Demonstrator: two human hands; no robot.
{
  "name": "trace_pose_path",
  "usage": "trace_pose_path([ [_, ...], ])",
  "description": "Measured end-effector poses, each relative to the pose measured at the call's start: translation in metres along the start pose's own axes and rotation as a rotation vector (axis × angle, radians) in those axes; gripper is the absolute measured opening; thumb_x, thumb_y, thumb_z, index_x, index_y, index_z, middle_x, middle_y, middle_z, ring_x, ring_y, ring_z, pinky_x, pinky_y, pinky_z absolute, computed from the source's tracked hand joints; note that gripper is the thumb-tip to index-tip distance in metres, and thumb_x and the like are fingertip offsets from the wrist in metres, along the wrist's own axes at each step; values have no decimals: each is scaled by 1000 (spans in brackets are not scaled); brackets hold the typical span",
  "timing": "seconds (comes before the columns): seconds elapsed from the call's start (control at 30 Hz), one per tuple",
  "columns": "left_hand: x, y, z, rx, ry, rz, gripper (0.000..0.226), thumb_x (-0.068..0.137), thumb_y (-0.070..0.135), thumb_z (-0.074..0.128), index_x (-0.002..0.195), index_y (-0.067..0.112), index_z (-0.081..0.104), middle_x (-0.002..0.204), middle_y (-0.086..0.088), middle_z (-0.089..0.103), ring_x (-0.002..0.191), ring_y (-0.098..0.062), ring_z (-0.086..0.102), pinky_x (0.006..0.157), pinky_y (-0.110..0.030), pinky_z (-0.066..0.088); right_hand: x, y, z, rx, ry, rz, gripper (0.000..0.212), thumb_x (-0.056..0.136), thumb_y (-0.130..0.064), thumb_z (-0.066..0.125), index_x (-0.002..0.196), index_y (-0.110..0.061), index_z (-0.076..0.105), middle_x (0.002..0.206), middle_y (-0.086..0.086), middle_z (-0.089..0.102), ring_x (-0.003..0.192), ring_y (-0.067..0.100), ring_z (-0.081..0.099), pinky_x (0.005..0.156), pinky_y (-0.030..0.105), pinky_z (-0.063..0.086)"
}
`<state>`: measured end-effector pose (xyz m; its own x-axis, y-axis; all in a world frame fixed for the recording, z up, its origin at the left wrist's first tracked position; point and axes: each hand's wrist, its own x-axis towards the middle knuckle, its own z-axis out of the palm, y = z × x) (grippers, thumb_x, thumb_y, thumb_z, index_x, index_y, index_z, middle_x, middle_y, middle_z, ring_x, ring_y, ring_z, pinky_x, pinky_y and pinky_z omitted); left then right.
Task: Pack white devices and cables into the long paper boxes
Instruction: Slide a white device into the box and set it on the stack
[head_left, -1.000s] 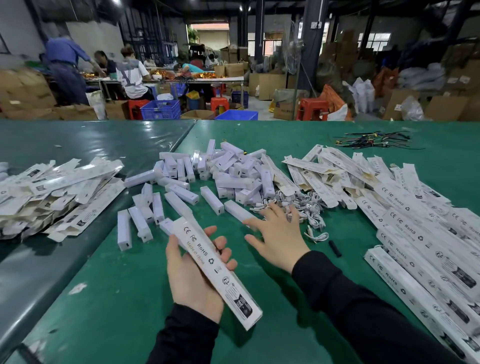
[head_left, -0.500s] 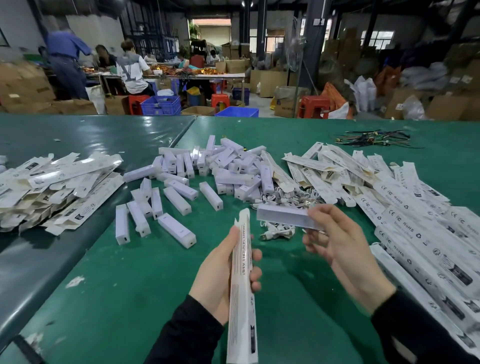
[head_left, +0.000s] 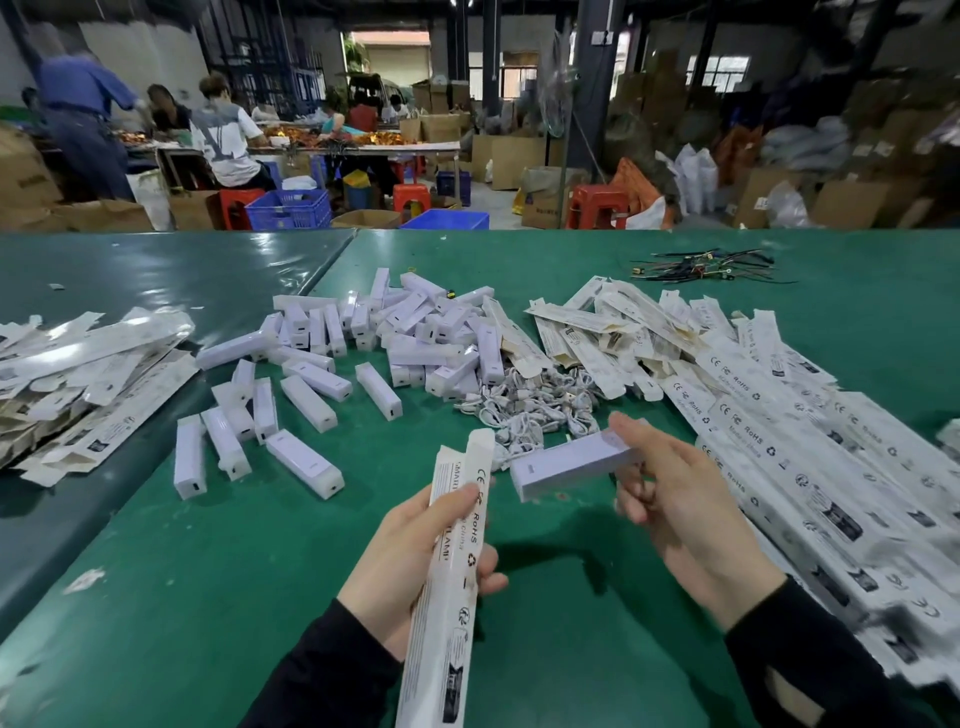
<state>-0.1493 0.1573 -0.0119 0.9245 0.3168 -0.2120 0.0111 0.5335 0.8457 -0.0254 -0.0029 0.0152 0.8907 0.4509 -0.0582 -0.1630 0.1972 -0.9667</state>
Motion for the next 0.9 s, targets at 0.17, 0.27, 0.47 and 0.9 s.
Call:
trace_pose_path([
  [0.17, 3, 3, -2, -33, -58, -80, 50, 78, 38, 56, 111, 1, 60, 61, -7, 54, 47, -17, 52, 40, -25, 47, 3, -4, -8, 158, 51, 119, 46, 66, -56, 72, 69, -16, 50, 44, -6, 27, 31, 7, 21, 37, 17, 25],
  [0.27, 0, 13, -3, -242, -197, -303, 37, 87, 37, 42, 95, 3, 52, 60, -11, 53, 30, -15, 42, 28, -17, 37, 5, -7, -13, 284, 43, 182, 36, 77, -51, 63, 80, -15, 58, 46, -7, 25, 30, 4, 19, 29, 15, 22],
  [0.47, -7, 6, 5, -100, -181, -256, 57, 62, 24, 90, 104, 1, 61, 61, -10, 54, 34, -17, 48, 35, -24, 46, 7, -8, -15, 416, 53, 231, 36, 77, -39, 70, 100, -12, 62, 49, -5, 45, 36, 6, 38, 36, 14, 36],
  [0.9, -14, 4, 9, 28, -558, -333, 55, 89, 32, 48, 135, 15, 22, 67, -14, 48, 30, -17, 51, 30, -22, 45, 2, -13, -15, 49, 124, -126, 36, 72, -47, 68, 84, -15, 59, 51, -5, 41, 36, 5, 30, 34, 15, 24],
])
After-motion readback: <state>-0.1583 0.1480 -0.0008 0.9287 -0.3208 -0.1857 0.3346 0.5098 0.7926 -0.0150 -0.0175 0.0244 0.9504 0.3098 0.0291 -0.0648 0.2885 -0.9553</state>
